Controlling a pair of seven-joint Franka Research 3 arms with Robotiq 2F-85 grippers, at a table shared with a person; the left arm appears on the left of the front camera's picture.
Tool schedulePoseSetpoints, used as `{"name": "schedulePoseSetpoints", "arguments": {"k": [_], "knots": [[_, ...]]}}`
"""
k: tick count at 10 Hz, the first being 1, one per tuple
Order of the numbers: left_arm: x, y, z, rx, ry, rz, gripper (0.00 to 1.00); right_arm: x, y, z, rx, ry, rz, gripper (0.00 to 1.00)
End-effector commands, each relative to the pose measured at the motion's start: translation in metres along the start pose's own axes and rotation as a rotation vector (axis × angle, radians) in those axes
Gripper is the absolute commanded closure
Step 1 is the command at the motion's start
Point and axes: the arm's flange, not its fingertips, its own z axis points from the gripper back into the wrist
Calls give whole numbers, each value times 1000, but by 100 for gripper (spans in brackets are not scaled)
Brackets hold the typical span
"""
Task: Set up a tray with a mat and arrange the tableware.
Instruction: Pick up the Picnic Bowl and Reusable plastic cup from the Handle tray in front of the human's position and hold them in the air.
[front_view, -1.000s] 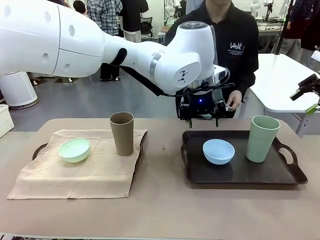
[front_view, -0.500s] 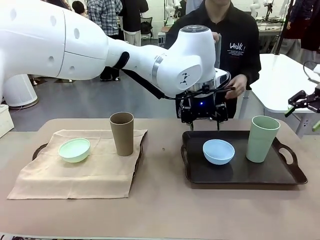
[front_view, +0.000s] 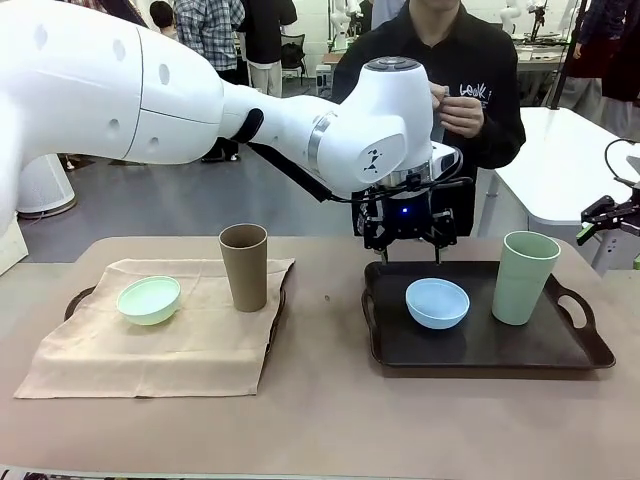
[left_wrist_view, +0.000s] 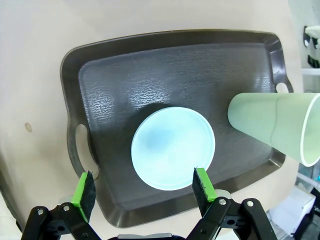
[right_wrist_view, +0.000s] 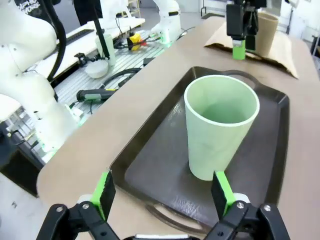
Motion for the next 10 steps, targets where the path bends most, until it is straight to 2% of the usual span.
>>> {"name": "schedulePoseSetpoints", "arguments": {"k": [1,3,4,5,7,8,10], "knots": [[-2,2,4,-3,-4,-7,0,-7,-9,-2,-92,13,-70,0],[-2,2,4,-3,-4,-7,0,-11,-25,-24,-167,18,-101,0],[-2,2,4,-3,-4,-7,0,-11,-32,-31,-199,75,-134,0],[-2,2,4,-3,-4,-7,0,-8,-35,-40,-169,89,-109,0],[-2,2,4,-3,-4,-7,0,-2,-38,-55,-76,42,-13,0],[-2,2,4,-3,-4,-7,0,-17,-43,-32,-153,62,-89,0],[-2,2,4,-3,-4,-7,0,-17,-43,-32,-153,62,-89,0]]}}
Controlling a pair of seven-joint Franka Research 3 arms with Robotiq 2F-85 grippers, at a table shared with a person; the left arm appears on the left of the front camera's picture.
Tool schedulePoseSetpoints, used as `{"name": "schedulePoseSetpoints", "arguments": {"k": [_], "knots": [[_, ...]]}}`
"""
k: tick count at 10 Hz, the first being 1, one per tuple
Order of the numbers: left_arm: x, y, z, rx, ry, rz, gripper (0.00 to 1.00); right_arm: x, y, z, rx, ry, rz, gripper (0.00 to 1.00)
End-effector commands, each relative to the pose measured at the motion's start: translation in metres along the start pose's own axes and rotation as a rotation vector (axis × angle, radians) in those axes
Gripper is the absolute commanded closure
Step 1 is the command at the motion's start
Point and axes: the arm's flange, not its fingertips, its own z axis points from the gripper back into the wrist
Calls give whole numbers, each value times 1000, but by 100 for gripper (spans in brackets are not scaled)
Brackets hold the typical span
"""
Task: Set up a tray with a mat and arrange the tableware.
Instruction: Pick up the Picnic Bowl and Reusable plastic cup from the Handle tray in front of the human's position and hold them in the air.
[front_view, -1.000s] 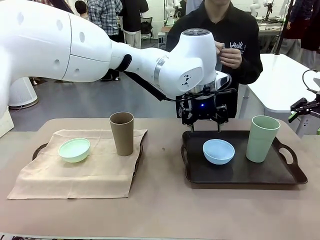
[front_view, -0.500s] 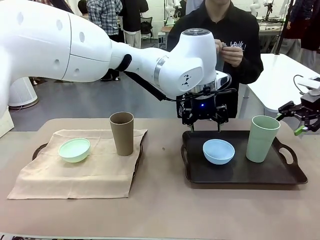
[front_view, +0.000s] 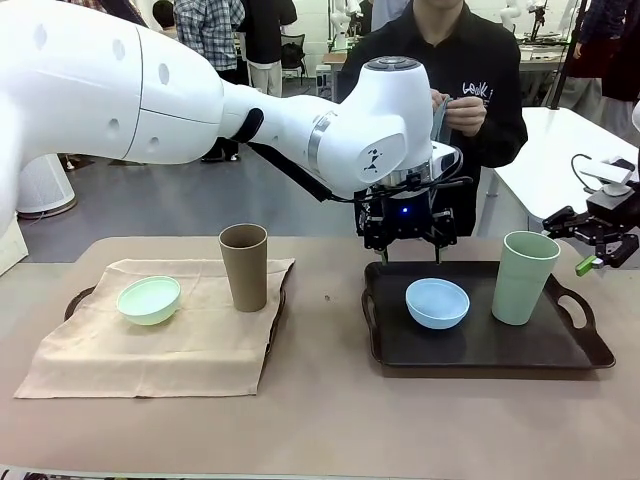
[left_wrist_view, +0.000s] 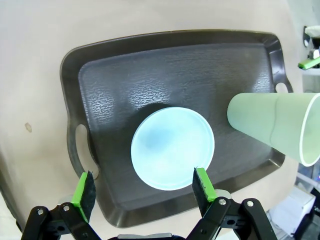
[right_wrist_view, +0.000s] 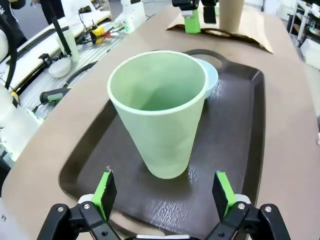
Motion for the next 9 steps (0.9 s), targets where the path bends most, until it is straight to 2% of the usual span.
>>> {"name": "schedulePoseSetpoints", "arguments": {"k": [1,4,9], "knots": [[-2,2,4,-3,-3,-7,0,3,-3,-5,10,-2,5,0],[7,-1,-12,5,37,-14,0,22,-3,-35,101,-3,63,0],[9,5,-23,15,70,2,0,28,1,-53,148,-10,86,0]]}}
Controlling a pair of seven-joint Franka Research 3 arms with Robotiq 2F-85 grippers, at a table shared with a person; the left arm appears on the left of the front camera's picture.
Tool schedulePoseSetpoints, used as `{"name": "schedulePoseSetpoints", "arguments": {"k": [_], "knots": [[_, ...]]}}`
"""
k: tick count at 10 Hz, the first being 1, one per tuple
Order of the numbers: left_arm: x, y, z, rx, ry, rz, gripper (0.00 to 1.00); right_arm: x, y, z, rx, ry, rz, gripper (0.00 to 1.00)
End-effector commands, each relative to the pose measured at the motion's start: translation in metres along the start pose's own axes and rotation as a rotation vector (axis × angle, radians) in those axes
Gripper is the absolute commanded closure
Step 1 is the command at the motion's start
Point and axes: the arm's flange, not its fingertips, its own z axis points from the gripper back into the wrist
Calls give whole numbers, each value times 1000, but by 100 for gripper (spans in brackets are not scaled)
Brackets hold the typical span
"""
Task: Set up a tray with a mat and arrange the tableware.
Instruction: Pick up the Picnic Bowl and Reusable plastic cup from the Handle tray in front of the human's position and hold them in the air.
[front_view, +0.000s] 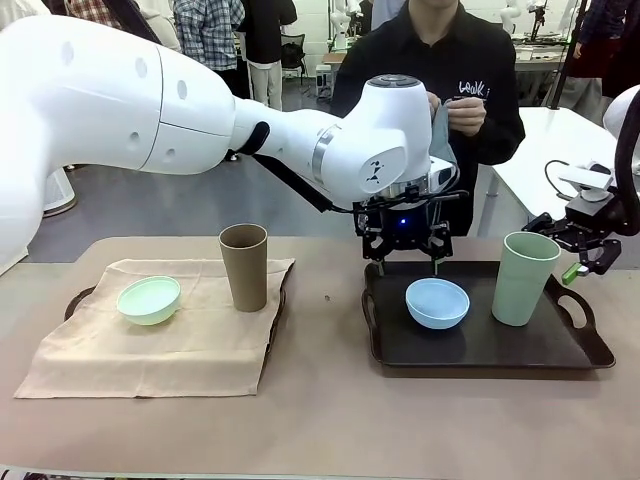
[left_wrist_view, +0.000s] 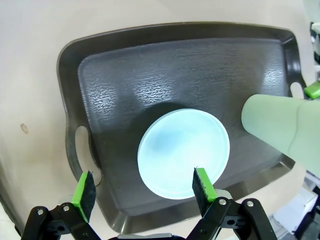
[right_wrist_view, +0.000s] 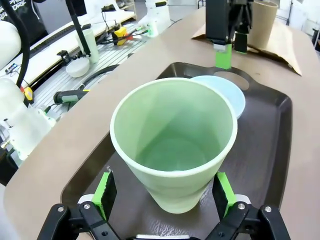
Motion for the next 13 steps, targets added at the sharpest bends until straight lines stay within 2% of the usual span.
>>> {"name": "schedulePoseSetpoints", "arguments": {"k": [1,3,6,13], "knots": [[5,1,2,-7,23,-1,0,8,6,-13,20,19,28,0],[4,0,-6,-7,43,-17,0,6,-6,-20,-18,35,31,0],[4,-3,-15,3,71,-28,0,6,-24,-37,6,30,27,0],[16,7,-29,-16,107,3,0,21,-26,-57,66,6,72,0]]}}
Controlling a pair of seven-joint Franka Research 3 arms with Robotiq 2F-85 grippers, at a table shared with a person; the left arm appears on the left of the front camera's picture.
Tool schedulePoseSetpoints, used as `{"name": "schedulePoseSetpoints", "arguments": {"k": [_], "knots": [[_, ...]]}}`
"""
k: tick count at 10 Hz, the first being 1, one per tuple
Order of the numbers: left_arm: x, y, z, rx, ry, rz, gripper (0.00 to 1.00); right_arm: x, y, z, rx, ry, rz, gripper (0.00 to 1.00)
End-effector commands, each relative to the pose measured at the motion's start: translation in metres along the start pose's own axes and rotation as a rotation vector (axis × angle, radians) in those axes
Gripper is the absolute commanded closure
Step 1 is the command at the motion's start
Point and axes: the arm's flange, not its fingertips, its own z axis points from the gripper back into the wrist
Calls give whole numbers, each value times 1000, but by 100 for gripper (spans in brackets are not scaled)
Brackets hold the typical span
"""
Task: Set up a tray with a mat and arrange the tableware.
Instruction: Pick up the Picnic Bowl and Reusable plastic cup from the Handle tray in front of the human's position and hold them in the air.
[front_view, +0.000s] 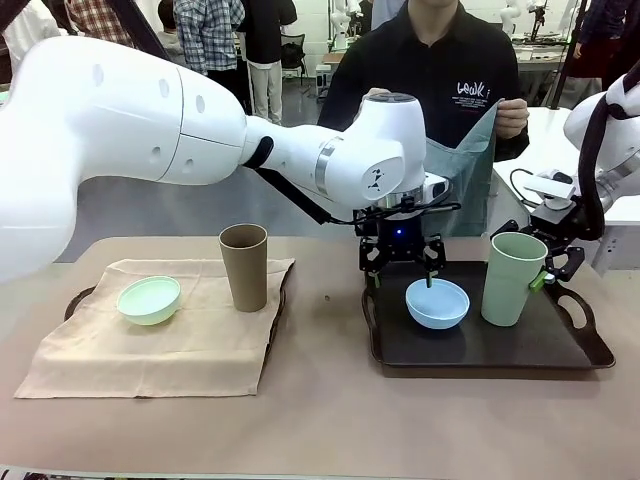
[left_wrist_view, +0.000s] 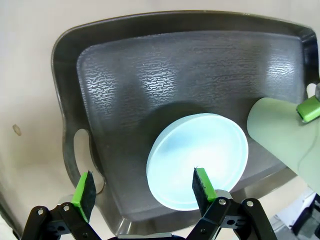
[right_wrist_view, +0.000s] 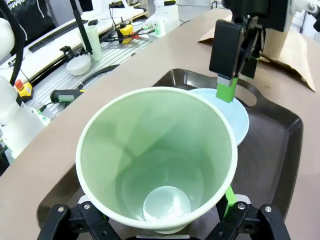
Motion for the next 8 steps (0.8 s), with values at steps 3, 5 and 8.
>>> {"name": "schedulePoseSetpoints", "arguments": {"k": [3,5,8], "knots": [[14,-7,-13,-24,62,-8,0,8,8,-11,27,-18,32,0],[20,-9,-25,-6,85,-4,0,9,8,-9,32,-21,48,0],[23,-9,-32,4,82,-18,64,6,8,-6,37,-24,65,100]]}}
